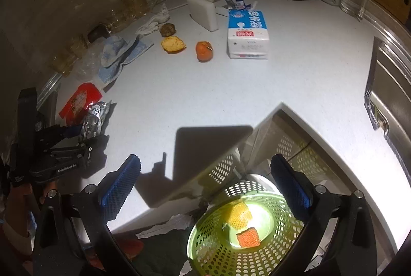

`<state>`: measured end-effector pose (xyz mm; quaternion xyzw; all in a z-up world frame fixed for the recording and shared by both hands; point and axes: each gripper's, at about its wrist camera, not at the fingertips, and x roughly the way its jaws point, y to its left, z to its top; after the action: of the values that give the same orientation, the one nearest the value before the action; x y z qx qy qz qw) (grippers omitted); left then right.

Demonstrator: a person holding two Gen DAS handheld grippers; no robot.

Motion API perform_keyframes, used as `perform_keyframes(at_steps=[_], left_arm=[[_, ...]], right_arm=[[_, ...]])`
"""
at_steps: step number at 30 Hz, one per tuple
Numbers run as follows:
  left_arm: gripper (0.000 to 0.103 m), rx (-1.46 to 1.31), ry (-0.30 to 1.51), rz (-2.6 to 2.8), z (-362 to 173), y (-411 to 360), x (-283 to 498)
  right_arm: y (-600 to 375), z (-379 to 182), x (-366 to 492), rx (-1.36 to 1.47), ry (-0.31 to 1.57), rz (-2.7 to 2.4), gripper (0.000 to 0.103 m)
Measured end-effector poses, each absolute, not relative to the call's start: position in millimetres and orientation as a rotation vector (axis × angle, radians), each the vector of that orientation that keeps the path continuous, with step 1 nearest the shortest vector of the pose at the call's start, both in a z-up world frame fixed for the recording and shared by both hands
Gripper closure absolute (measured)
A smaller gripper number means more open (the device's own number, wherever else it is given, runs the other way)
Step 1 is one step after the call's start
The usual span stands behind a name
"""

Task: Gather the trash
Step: 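Grasp the crumpled foil packet with the left tool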

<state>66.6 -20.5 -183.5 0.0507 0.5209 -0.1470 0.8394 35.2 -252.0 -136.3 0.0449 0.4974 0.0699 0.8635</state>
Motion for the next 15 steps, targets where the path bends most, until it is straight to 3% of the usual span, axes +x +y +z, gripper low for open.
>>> perform_keyframes(at_steps=[8, 13, 15], left_arm=[[0.047, 0.103, 1.041, -0.367, -158, -32, 66], [0.047, 0.113, 0.991, -0.390, -142, -38, 69], [0.047, 0.113, 0.980, -0.398, -139, -39, 72]], right_arm=[[-233, -135, 102, 0.038, 0.980, 0.134, 0.003], [-223, -154, 159, 0.075, 0.990, 0.117, 0.033], [-220, -164, 173, 0.088, 1.005, 0.089, 0.035]])
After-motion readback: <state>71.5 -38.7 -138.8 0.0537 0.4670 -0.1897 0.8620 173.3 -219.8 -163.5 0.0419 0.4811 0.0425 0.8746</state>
